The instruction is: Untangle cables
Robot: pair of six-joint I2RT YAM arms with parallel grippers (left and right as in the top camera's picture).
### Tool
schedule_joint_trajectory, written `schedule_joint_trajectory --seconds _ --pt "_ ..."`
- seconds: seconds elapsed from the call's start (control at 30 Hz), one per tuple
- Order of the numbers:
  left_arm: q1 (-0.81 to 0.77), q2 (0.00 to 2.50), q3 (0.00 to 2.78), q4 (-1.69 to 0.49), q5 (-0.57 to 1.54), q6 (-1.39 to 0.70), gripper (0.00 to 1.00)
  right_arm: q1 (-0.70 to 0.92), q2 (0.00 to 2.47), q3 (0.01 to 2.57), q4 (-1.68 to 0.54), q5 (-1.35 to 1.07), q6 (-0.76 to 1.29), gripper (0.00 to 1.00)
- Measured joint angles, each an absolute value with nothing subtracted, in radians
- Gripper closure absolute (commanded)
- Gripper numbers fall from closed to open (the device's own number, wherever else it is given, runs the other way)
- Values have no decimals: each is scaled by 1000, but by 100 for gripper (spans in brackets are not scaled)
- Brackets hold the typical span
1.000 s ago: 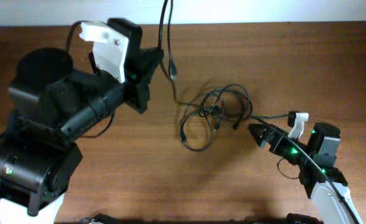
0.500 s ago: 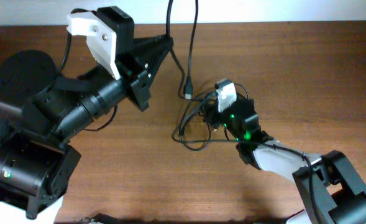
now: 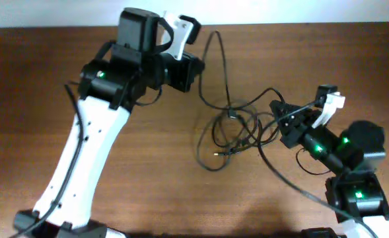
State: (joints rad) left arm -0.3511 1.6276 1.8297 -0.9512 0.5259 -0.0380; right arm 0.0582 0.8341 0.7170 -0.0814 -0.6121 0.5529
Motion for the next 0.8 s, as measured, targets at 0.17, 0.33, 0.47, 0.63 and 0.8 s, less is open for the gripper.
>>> schedule_joint_trajectory --seconds 0.17,0.33,0.47,0.63,0.8 --pt "-382 1748 1828 -913 830 -87 100 57 897 716 -7 -931 343 96" --pt "-442 1748 1827 -767 865 -429 100 95 909 716 39 -996 235 96" --pt "-527 1748 1827 -762 838 -469 100 102 940 715 81 -967 228 89" --pt "-562 1748 1827 -760 826 -477 100 106 940 715 84 -871 277 72" --pt "-576 1749 1827 -751 776 -507 100 117 966 715 91 -787 318 75"
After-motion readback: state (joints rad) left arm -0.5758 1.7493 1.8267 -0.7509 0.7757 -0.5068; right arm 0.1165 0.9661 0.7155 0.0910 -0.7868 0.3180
